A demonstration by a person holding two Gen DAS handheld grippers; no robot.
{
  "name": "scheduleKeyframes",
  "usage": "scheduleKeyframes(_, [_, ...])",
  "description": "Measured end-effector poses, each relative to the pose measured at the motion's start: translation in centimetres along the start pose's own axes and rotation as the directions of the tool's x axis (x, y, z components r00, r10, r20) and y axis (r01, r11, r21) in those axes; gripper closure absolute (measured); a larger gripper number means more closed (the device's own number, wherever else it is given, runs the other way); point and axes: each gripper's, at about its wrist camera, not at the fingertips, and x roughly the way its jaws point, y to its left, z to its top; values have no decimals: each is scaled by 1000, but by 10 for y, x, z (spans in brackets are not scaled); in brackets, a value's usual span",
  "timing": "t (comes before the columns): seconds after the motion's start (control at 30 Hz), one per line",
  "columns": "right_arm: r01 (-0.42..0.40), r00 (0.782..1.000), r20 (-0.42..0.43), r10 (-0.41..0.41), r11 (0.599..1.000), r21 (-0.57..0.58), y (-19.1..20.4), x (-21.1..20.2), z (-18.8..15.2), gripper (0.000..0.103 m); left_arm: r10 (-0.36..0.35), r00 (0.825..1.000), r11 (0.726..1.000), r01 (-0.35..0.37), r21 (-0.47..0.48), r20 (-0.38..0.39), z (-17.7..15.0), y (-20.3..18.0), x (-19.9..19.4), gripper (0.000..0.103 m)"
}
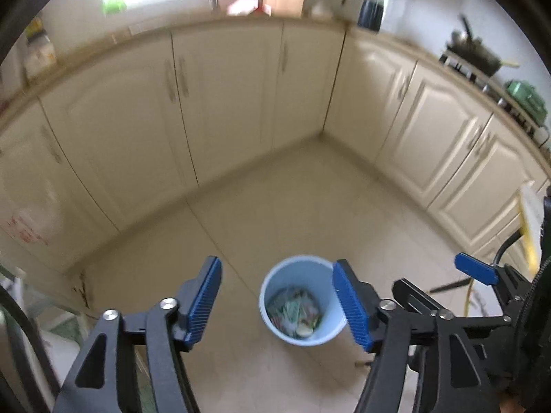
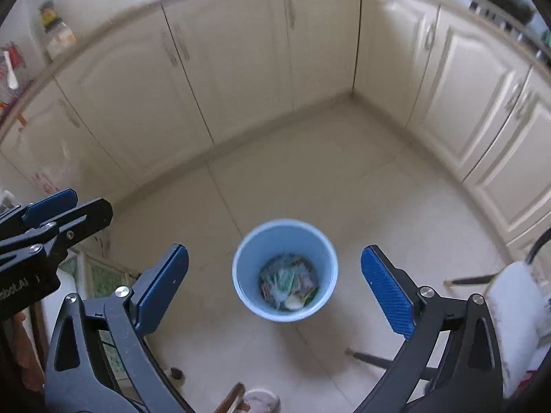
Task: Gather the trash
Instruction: 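Move both tools back toward the table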
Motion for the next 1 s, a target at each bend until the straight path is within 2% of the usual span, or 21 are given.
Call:
scheduleKeyframes(0.07, [19, 997, 75, -18, 1000, -5, 7, -39, -1, 0, -2, 998, 1000, 2, -2, 62, -5, -6, -30, 30])
scheduleKeyframes(0.17, [22, 988, 154, -24, 1000, 19, 11, -84, -1, 0, 1, 986, 1000, -1, -4, 170, -16, -20, -83, 20])
scheduleKeyframes(0.23, [38, 975, 217, -42, 999, 23, 14, -119, -7, 0, 18, 970, 1000, -19, 3, 241, -33, -36, -113, 12])
scheduleKeyframes(0.33, [97, 945, 310, -102, 995, 32, 16, -169, -15, 0, 30, 934, 999, -40, 22, 357, -60, -63, -161, 8])
scheduleKeyframes(0.37, [104, 935, 337, -111, 994, 41, 14, -187, -20, 0, 24, 923, 999, -38, 28, 384, -70, -62, -174, 7])
scheduleKeyframes(0.43, [109, 910, 395, -126, 992, 64, 9, -222, -29, 0, 5, 904, 999, -24, 40, 426, -88, -76, -195, 3])
scheduleKeyframes(0.47, [116, 898, 418, -135, 991, 73, 8, -237, -34, 0, -16, 890, 999, -6, 47, 456, -101, -84, -207, 3])
scheduleKeyframes(0.6, [150, 835, 521, -176, 984, 93, 5, -307, -55, 0, -80, 846, 995, 37, 93, 526, -134, -115, -241, 2])
scheduleKeyframes(0.73, [196, 771, 596, -226, 974, 115, 9, -361, -75, 0, -87, 794, 993, 18, 120, 601, -176, -134, -272, 1])
scheduleKeyframes(0.77, [205, 753, 614, -238, 971, 124, 8, -374, -81, 0, -88, 788, 992, 17, 122, 610, -195, -131, -275, 1])
scheduleKeyframes(0.8, [209, 741, 626, -243, 969, 129, 8, -384, -87, 0, -95, 773, 992, 20, 125, 627, -209, -135, -282, 1])
scheduleKeyframes(0.87, [221, 711, 653, -261, 964, 145, 5, -404, -100, 0, -88, 745, 994, 20, 109, 661, -238, -131, -280, 1])
scheduleKeyframes(0.9, [228, 694, 667, -270, 962, 151, 6, -412, -105, 0, -83, 722, 994, 15, 105, 687, -250, -138, -286, 1])
scheduleKeyframes(0.97, [265, 660, 685, -308, 949, 171, 6, -421, -114, 0, -108, 699, 992, 34, 118, 707, -281, -137, -274, 1])
scheduleKeyframes(1.0, [273, 653, 689, -314, 946, 173, 6, -426, -118, 0, -120, 697, 991, 42, 127, 707, -290, -135, -266, 1])
